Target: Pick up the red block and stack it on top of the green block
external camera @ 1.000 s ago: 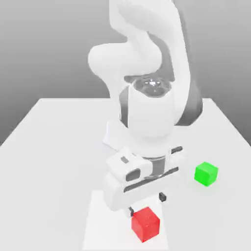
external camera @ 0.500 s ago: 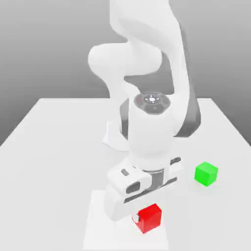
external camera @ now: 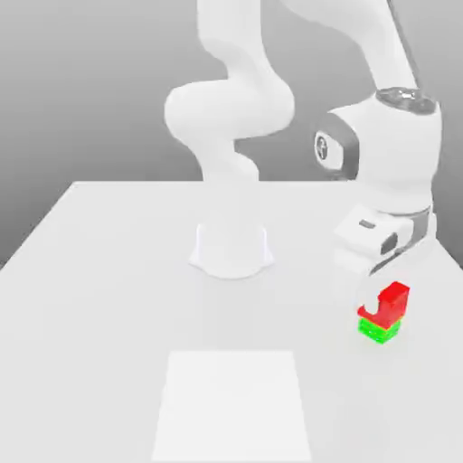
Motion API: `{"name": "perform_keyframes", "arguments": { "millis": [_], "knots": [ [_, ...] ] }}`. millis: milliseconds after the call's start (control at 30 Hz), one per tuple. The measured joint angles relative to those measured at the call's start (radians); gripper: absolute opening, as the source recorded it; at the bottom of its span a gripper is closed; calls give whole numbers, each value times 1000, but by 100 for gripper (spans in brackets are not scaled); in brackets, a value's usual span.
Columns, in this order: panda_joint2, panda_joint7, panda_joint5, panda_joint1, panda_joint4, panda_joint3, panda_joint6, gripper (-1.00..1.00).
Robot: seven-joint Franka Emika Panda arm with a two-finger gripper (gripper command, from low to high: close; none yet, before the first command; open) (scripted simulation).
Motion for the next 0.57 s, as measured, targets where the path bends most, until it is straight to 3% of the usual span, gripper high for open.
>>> {"name": "perform_keyframes", "arguments": {
  "millis": [200,467,500,567],
  "knots": [
    [-78,141,-33,67,-84,114,2,-100],
    [146,288,-223,40,-85,113,219,-100],
    [167,303,-245,41,-84,106,239,100],
    [167,303,-245,42,-84,106,239,100]
  ]
}}
